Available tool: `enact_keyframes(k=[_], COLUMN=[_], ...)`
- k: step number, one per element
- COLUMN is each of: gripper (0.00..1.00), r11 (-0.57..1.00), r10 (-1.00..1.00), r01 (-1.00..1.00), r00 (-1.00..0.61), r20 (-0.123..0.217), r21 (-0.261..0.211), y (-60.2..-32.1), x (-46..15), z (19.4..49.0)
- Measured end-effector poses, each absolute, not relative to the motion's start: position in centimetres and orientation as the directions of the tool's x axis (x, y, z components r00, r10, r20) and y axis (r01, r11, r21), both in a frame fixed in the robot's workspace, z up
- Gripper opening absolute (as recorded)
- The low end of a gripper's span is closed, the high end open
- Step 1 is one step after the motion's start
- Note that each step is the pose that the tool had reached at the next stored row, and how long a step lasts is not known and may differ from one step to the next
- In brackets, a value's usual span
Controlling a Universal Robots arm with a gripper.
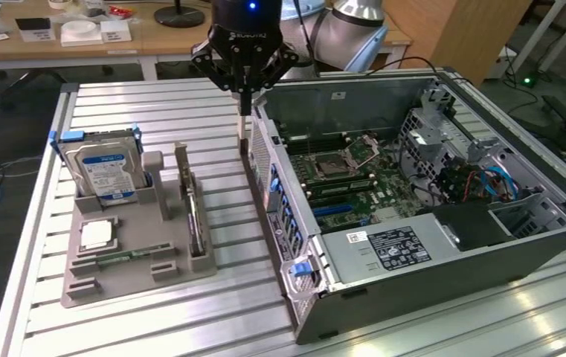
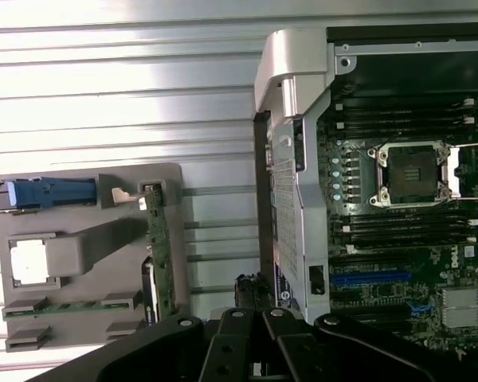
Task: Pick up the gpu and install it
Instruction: 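Reach for the gpu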
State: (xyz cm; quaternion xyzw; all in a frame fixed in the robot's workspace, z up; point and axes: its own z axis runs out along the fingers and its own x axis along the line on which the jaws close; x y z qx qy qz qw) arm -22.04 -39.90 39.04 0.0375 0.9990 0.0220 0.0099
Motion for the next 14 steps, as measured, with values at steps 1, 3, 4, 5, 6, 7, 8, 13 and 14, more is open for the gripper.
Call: enact_keyframes(k=[1, 3, 4, 5, 6, 7, 8, 13, 14], gripper=[0.11, 0.11, 0.11, 0.11, 0.11, 0.11, 0.11, 0.11, 0.11], r11=[0.996, 0.996, 0.996, 0.996, 0.996, 0.996, 0.996, 0.996, 0.996], r10=[0.075, 0.075, 0.075, 0.075, 0.075, 0.075, 0.075, 0.075, 0.075], r01=[0.074, 0.074, 0.074, 0.074, 0.074, 0.074, 0.075, 0.074, 0.074], r00=[-0.997, -0.997, -0.997, -0.997, -0.997, -0.997, -0.997, -0.997, -0.997], r20=[-0.018, -0.018, -0.018, -0.018, -0.018, -0.018, -0.018, -0.017, -0.017], r21=[0.045, 0.045, 0.045, 0.045, 0.045, 0.045, 0.045, 0.045, 0.045], y=[-39.9, -39.9, -39.9, -39.9, -39.9, -39.9, -39.9, -39.9, -39.9], x=[-22.2, -22.6, -22.7, -22.9, -23.1, -23.2, -23.4, -24.2, -24.4], z=[39.0, 39.0, 39.0, 39.0, 39.0, 39.0, 39.0, 39.0, 39.0])
